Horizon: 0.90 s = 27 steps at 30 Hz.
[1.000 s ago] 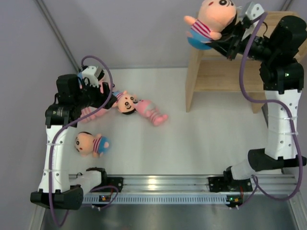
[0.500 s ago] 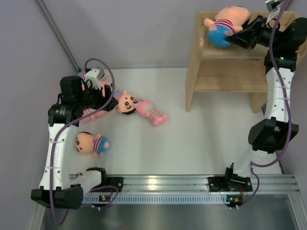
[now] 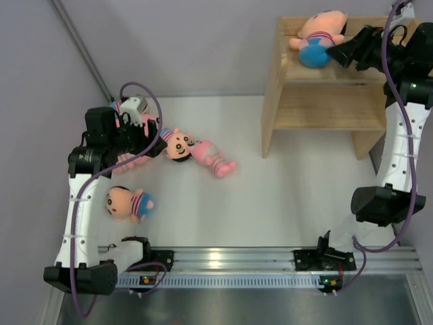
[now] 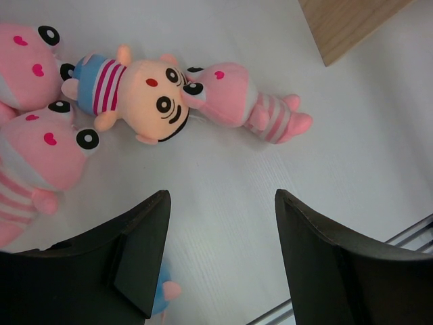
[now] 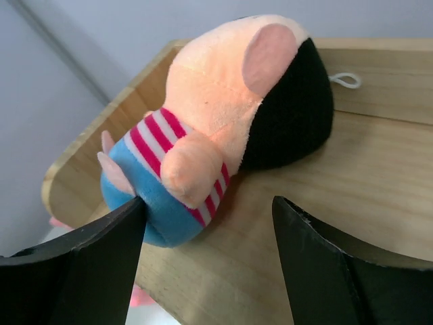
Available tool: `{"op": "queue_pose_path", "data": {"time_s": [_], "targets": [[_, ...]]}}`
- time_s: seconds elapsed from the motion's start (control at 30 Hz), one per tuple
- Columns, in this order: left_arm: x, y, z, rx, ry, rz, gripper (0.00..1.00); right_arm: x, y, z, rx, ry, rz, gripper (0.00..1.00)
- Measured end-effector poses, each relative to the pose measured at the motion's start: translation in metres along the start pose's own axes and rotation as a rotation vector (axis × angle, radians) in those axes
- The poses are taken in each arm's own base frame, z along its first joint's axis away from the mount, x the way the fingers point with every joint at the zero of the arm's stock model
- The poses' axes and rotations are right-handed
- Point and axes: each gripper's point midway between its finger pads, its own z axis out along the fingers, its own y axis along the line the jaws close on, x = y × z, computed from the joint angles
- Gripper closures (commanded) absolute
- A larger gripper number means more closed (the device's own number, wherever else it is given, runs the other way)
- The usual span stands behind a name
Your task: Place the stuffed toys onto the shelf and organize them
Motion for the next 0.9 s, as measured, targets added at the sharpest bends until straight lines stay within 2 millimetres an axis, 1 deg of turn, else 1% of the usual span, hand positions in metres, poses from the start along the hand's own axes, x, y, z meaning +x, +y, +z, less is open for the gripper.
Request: {"op": "queue_pose_path", "data": {"time_s": [0.13, 0.3, 0.37, 0.43, 0.5, 0.53, 0.57, 0.7, 0.8, 0.9], "targets": [[0.0, 0.0, 0.0, 0.004, 0.001, 0.002, 0.31, -0.003, -0.006, -0.023, 0.177, -0.033, -0.041, 0.27], [0.0, -0.001, 0.0, 0.007, 0.001, 0.006, 0.31, -0.019, -0.006, -0.052, 0.344, -0.106, -0.091, 0.29], [0.0, -0.001, 0.0, 0.007, 0.001, 0.008, 0.31, -0.024, -0.004, -0.061, 0.382, -0.13, -0.103, 0.29], [0.0, -0.001, 0.0, 0.007, 0.001, 0.009, 0.31, -0.024, -0.001, -0.063, 0.379, -0.139, -0.105, 0.27], [0.0, -0.001, 0.0, 0.007, 0.001, 0.012, 0.31, -0.024, 0.003, -0.062, 0.363, -0.142, -0.106, 0.25], [0.0, -0.001, 0.0, 0.007, 0.001, 0.013, 0.31, -0.023, 0.006, -0.059, 0.351, -0.141, -0.107, 0.22], [0.0, -0.001, 0.0, 0.007, 0.001, 0.013, 0.31, -0.022, 0.007, -0.056, 0.343, -0.136, -0.106, 0.21], [0.0, 0.0, 0.0, 0.007, 0.0, 0.018, 0.31, -0.017, 0.019, -0.034, 0.292, -0.117, -0.113, 0.19], [0.0, 0.0, 0.0, 0.007, 0.0, 0.02, 0.31, -0.011, 0.02, -0.018, 0.279, -0.104, -0.103, 0.21], [0.0, 0.0, 0.0, 0.007, 0.0, 0.024, 0.31, -0.004, 0.013, -0.004, 0.271, -0.084, -0.085, 0.37]]}}
